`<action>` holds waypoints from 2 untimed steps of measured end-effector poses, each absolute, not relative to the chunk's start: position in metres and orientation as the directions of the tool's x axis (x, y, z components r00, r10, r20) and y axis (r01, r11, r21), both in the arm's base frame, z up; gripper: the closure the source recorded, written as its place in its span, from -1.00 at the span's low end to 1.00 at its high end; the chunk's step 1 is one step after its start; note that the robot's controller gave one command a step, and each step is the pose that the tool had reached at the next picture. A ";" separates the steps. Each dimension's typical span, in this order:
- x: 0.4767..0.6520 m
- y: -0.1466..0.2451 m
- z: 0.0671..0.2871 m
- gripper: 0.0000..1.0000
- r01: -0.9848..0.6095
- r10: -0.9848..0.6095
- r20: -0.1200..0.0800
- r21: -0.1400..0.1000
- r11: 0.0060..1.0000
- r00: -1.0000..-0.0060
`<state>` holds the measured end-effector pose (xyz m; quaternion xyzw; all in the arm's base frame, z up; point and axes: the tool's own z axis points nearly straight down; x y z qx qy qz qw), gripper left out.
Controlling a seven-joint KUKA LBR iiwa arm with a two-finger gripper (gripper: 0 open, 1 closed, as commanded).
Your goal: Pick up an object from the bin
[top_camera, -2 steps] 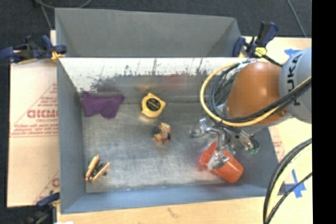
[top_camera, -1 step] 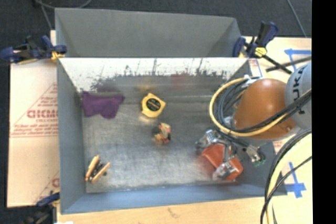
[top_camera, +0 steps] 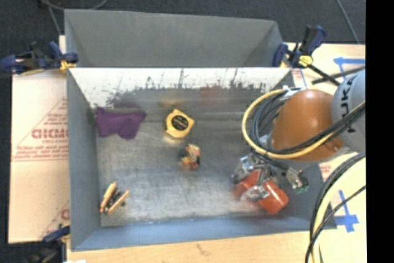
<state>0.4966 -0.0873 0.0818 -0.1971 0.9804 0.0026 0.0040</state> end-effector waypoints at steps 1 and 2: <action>0.497 -0.087 0.082 1.00 -0.387 -0.387 -0.009 0.004 0.922 -0.922; 0.513 -0.076 0.223 1.00 -0.456 -0.456 -0.004 -0.001 0.890 -0.890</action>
Offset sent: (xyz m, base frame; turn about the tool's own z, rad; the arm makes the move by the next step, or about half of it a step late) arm 0.0154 0.0115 0.1405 -0.0793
